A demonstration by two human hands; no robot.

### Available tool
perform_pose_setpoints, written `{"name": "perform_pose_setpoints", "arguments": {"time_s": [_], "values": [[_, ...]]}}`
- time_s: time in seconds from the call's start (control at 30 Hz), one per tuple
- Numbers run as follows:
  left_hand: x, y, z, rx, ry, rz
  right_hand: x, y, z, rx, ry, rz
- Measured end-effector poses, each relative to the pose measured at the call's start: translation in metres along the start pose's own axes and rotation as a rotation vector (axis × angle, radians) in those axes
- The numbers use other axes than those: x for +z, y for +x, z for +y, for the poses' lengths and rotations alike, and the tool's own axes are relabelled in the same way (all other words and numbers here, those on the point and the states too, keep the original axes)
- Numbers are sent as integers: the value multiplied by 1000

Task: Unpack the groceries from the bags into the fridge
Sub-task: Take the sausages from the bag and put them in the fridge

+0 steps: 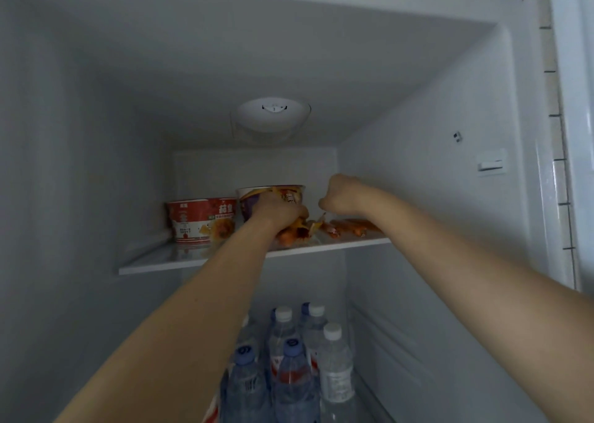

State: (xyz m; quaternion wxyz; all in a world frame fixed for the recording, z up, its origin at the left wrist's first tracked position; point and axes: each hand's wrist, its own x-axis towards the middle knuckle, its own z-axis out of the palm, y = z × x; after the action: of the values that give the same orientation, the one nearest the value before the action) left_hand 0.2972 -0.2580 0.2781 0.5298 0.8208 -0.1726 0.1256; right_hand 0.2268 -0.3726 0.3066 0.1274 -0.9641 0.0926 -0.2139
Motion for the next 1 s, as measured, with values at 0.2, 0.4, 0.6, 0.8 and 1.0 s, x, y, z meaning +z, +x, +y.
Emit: {"name": "perform_pose_setpoints", "arguments": {"time_s": [0.2,0.4,0.6,0.8,1.0], "values": [[-8,-8,-2,9,40,13,-2,-44,-42,-88,104,-181],[-23,-16,-4,-48,-6,-66,1,-55,-47,-90,52,-251],[-44,-31,-2,-43,14,-109,5,-52,-50,-126,-81,-259],[-62,-25,-15,4,153,-41,-16,-48,-37,-79,-194,-141],[-54,-19,-23,3,137,-59,-54,-42,-9,33,-313,86]]}}
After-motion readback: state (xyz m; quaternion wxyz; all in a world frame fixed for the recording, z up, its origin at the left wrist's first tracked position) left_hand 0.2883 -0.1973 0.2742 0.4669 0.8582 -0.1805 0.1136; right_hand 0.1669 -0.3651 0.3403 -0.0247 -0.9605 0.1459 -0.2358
